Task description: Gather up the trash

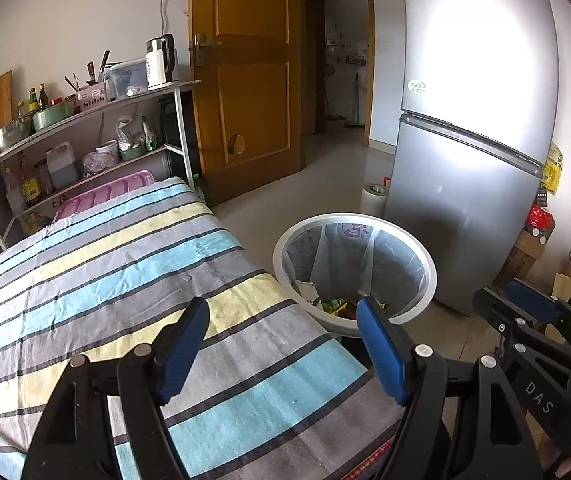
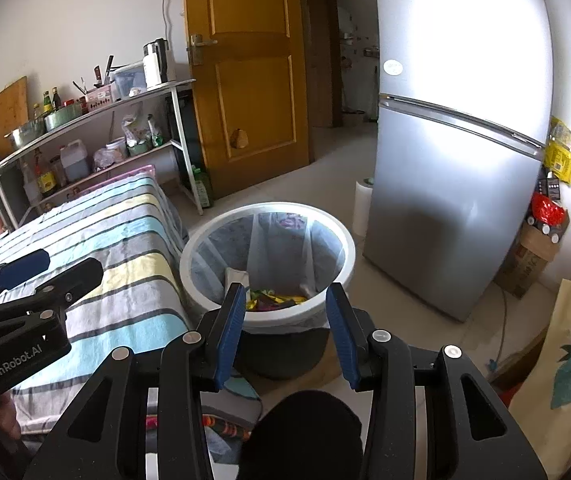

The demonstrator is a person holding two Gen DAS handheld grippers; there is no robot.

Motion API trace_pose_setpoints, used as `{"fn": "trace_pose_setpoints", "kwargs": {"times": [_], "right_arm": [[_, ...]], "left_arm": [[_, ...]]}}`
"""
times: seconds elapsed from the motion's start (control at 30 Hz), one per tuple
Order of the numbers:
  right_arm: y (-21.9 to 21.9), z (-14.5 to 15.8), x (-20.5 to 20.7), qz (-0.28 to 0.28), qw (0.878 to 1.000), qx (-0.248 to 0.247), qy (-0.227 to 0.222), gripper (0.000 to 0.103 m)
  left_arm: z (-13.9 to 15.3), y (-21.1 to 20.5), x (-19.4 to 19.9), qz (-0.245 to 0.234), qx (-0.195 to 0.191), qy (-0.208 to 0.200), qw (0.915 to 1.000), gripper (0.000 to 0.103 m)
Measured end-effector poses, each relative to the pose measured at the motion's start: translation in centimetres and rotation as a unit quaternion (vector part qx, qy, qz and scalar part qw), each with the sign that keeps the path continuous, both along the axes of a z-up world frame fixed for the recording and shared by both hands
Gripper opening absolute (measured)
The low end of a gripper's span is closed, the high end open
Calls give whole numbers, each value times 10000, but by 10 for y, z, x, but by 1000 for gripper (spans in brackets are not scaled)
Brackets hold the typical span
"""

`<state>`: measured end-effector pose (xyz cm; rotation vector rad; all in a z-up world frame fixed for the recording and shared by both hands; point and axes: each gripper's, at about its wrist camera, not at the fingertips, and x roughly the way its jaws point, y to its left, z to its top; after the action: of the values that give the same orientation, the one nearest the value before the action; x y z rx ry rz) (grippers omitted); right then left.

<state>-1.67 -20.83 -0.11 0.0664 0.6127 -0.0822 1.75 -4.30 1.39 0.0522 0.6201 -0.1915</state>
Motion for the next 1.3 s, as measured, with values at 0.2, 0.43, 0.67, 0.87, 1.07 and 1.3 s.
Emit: {"fn": "trace_pose_setpoints", "kwargs": {"times": [0.2,0.43,0.67,0.87,1.07,1.3], "right_arm": [[3,-1,0,5,10000,16,30,43],[4,-2,-1,19,10000,22,37,43],[4,-3,-1,43,10000,26,42,43],[4,-4,-1,67,10000,24,52,43],[4,-4,-1,67,10000,29,48,43],[4,-3,0,80,9999,30,53,43]], "left_arm": [[-2,1,1,27,6,45,10000,78],[-3,1,2,14,20,65,10000,78],[-3,2,1,19,28,82,10000,78],[-3,4,1,27,31,83,10000,78],[-2,4,1,34,35,82,10000,78],[-1,7,-1,39,35,91,9999,78]]}}
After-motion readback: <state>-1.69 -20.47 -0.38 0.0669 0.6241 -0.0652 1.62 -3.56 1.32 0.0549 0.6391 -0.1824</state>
